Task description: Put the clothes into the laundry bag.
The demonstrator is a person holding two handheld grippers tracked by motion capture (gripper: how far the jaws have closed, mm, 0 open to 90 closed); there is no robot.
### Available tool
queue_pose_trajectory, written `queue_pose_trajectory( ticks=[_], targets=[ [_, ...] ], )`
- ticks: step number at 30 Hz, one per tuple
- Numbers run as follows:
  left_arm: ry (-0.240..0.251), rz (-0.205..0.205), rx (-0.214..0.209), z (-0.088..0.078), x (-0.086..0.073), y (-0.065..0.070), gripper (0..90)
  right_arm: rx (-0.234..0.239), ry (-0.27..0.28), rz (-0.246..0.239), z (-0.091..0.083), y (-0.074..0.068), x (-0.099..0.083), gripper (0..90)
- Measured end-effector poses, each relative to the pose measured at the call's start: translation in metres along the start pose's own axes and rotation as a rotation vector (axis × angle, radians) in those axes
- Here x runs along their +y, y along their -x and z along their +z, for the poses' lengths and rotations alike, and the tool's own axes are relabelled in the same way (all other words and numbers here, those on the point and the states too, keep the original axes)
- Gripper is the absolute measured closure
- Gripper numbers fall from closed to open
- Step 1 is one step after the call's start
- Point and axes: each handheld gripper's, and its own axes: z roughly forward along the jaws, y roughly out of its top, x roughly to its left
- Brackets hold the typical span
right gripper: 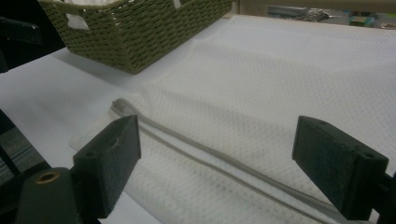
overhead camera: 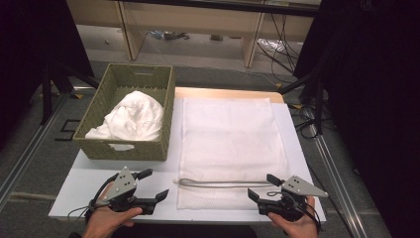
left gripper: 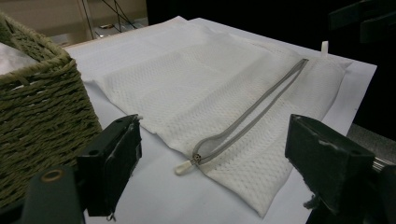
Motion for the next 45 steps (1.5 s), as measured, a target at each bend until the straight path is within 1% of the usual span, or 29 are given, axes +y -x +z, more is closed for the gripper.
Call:
queue_pose_trajectory(
  ticks=[1,6,7,9,10,12,13,14,15,18,19,21,22,23,24,25,28,29,31,32,34,36,37,39,40,41,43,44,45],
  targets=[
    [-0.004,-0.003,-0.002,0.000,0.000,0.000,18.1,0.010,0.005,-0.003,0.000,0.001,0.000,16.5],
    [-0.007,-0.009,-0.003,0.001,0.000,0.001,18.1,-0.004,-0.012,0.012,-0.001,0.000,0.000,16.4],
    [-0.014,0.006,-0.006,0.001,0.000,0.000,18.1,-0.001,-0.004,0.007,-0.001,0.001,0.000,16.5],
    [-0.018,-0.004,-0.005,0.001,-0.001,0.001,18.1,-0.003,-0.007,0.004,-0.001,0.001,0.000,16.5],
    [-0.021,0.006,-0.009,0.001,-0.001,0.001,18.1,0.000,-0.005,0.011,0.000,0.000,0.000,16.5],
    [-0.027,0.006,-0.001,0.001,-0.001,0.001,18.1,0.000,-0.016,0.001,0.000,0.001,0.000,16.5],
    [-0.025,0.009,0.004,0.001,-0.001,0.000,18.2,-0.012,0.000,0.005,0.002,0.001,-0.001,16.5],
    [-0.021,0.004,0.009,0.001,0.000,0.000,18.5,-0.001,-0.011,0.015,0.002,0.001,-0.001,16.5],
    [-0.018,0.006,0.003,0.000,0.000,0.000,18.6,-0.002,-0.008,-0.030,0.003,0.004,0.000,16.5],
    [-0.016,0.007,0.012,0.000,0.000,-0.001,18.7,-0.014,-0.011,-0.012,0.004,0.005,0.000,16.7],
    [-0.034,-0.003,0.032,0.000,0.000,-0.001,18.8,-0.024,-0.046,-0.035,0.006,0.009,0.002,16.7],
    [-0.037,0.004,0.045,0.000,0.000,-0.003,18.8,-0.029,-0.055,-0.061,0.010,0.013,0.003,17.3],
    [-0.039,-0.004,0.057,0.000,-0.001,-0.004,18.9,-0.024,-0.071,-0.051,0.014,0.014,0.003,17.3],
    [-0.041,-0.007,0.064,0.000,-0.001,-0.005,19.1,-0.014,-0.097,-0.092,0.017,0.019,0.004,17.6],
    [-0.041,-0.007,0.064,0.000,-0.001,-0.005,19.1,-0.014,-0.097,-0.092,0.017,0.019,0.004,17.6],
    [-0.046,-0.019,0.070,-0.001,-0.001,-0.009,19.1,-0.008,-0.156,-0.113,0.025,0.024,0.003,24.2],
    [-0.051,-0.007,0.079,-0.001,-0.002,-0.012,19.1,-0.016,-0.173,-0.137,0.031,0.028,0.004,24.4],
    [-0.065,-0.021,0.097,-0.001,-0.002,-0.014,19.1,0.000,-0.188,-0.161,0.040,0.034,0.006,25.4],
    [-0.073,-0.027,0.098,0.000,-0.003,-0.015,19.0,0.005,-0.197,-0.171,0.044,0.036,0.006,25.5],
    [-0.075,-0.035,0.105,-0.001,-0.003,-0.016,19.1,0.024,-0.228,-0.177,0.049,0.038,0.007,26.7],
    [-0.082,-0.040,0.116,-0.002,-0.004,-0.019,19.1,0.026,-0.275,-0.224,0.060,0.040,0.007,28.4],
    [-0.082,-0.041,0.119,-0.002,-0.004,-0.020,19.1,0.028,-0.293,-0.229,0.066,0.041,0.006,28.4],
    [-0.084,-0.044,0.120,-0.002,-0.004,-0.021,19.1,0.030,-0.331,-0.247,0.075,0.041,0.005,29.6],
    [-0.087,-0.046,0.119,-0.002,-0.004,-0.021,19.1,0.039,-0.353,-0.281,0.082,0.042,0.005,31.5],
    [-0.087,-0.046,0.119,-0.002,-0.004,-0.021,19.1,0.039,-0.353,-0.281,0.082,0.042,0.005,31.5],
    [-0.087,-0.043,0.119,-0.002,-0.004,-0.021,19.1,0.038,-0.383,-0.295,0.090,0.044,0.004,32.1],
    [-0.095,-0.020,0.119,-0.002,-0.004,-0.022,19.1,0.037,-0.397,-0.299,0.092,0.044,0.004,32.7],
    [-0.089,-0.034,0.114,-0.002,-0.004,-0.022,19.1,0.028,-0.396,-0.290,0.096,0.044,0.001,33.8],
    [-0.089,-0.036,0.114,-0.001,-0.005,-0.022,19.1,0.042,-0.404,-0.319,0.100,0.046,0.001,34.6]
  ],
)
